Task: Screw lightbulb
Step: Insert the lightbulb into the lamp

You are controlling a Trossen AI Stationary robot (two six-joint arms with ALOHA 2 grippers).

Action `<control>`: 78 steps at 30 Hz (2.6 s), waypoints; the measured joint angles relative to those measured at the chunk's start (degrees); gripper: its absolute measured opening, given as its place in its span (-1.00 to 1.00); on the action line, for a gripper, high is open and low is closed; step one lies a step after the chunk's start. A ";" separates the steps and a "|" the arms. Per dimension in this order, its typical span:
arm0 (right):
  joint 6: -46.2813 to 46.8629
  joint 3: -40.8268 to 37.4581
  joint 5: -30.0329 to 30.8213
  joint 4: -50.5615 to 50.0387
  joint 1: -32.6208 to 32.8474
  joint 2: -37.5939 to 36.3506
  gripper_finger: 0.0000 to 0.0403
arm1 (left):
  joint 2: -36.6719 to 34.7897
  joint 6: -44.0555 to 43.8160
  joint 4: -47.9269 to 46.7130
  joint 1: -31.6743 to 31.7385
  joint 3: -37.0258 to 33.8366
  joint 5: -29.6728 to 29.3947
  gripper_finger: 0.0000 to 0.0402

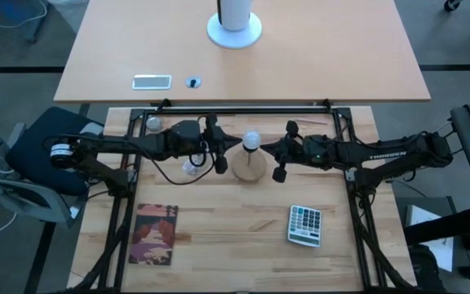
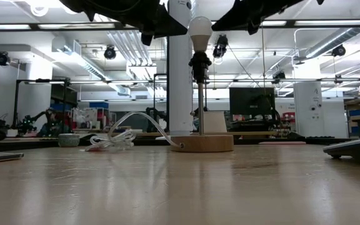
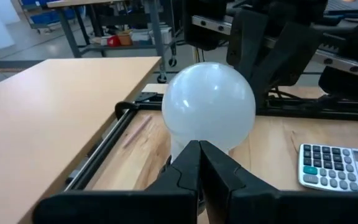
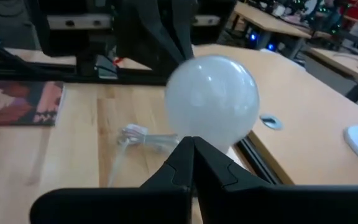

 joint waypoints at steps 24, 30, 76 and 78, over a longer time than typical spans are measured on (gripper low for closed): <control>-1.23 0.00 0.03 6.05 -3.55 -0.02 -1.00 | 0.04 -0.02 1.39 0.00 0.00 -0.07 -1.00; -1.44 0.00 1.09 6.05 -3.74 -0.02 -1.00 | 0.04 0.48 2.15 0.04 0.00 -0.07 -1.00; -0.44 0.00 3.34 5.91 -5.53 2.62 -1.00 | 1.24 1.53 3.48 1.20 0.00 -1.99 -1.00; -0.23 0.00 3.24 5.59 -5.34 2.32 -1.00 | 1.63 1.53 3.97 1.20 0.00 -2.01 -1.00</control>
